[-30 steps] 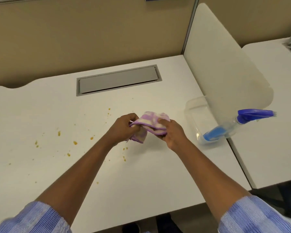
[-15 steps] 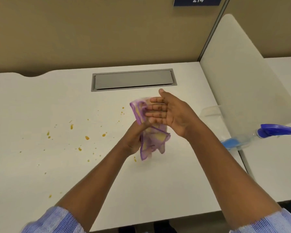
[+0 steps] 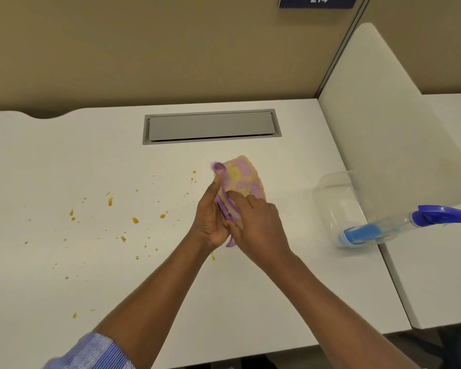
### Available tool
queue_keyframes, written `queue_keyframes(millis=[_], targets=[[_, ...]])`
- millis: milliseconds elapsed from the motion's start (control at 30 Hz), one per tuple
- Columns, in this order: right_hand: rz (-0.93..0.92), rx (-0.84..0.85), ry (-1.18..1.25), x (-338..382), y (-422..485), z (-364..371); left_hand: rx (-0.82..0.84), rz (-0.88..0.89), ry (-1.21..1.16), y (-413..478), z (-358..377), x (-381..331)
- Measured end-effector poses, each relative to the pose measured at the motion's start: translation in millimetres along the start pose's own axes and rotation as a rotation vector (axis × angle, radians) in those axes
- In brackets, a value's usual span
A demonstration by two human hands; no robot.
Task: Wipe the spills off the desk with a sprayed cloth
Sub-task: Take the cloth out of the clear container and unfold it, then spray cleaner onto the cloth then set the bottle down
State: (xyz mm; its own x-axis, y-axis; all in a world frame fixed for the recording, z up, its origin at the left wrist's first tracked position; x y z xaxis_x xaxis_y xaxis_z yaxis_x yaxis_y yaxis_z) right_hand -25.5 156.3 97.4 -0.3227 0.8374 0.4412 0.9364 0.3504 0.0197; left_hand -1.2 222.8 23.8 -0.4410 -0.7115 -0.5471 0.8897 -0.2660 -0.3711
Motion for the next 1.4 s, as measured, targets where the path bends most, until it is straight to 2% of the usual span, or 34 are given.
queue_keyframes(millis=[100, 200, 367, 467, 567, 667, 833, 967, 1067, 1200, 1400], targets=[[-0.130, 0.072, 0.042, 15, -9, 10, -0.005, 0.021, -0.003, 4, -7, 1], [-0.136, 0.068, 0.148, 8, -15, 5, -0.040, 0.012, -0.050, 6, -16, 6], [0.135, -0.184, 0.267, -44, -8, -19, -0.073, -0.036, -0.143, 8, -16, 17], [0.257, -0.106, 0.408, -71, -2, -13, -0.066, -0.057, -0.144, 7, -11, 26], [0.210, -0.085, 0.414, -80, -9, -13, -0.079, -0.068, -0.133, 8, -13, 33], [0.273, -0.210, 0.479, -106, -32, -26, -0.109, -0.083, -0.120, 8, -17, 41], [0.719, -0.422, 0.810, -190, -110, -31, -0.093, -0.123, -0.089, 12, -5, 56], [0.917, -0.589, 0.739, -232, -163, -48, -0.073, -0.153, -0.051, 18, 14, 72], [1.025, -0.794, 0.646, -252, -188, -68, -0.062, -0.190, -0.004, 23, 25, 85], [1.014, -1.019, 0.740, -267, -195, -87, -0.046, -0.224, 0.029, 26, 39, 98], [0.871, -1.051, 0.644, -273, -161, -113, -0.056, -0.243, 0.066, 23, 51, 105]])
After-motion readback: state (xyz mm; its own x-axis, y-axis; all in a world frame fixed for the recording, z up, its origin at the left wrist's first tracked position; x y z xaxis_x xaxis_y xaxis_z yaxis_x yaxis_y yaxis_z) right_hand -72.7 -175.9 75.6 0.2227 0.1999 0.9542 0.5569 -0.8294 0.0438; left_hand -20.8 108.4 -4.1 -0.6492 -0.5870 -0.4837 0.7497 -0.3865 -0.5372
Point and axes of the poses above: each hand's wrist, its own y-axis towards the middle knuckle, its own z-axis out of the palm, x = y × z, the point moved 9 cm from there along y, towards the middle knuckle, and after that the axes turned 2 degrees about y, right-handed, at the moved point
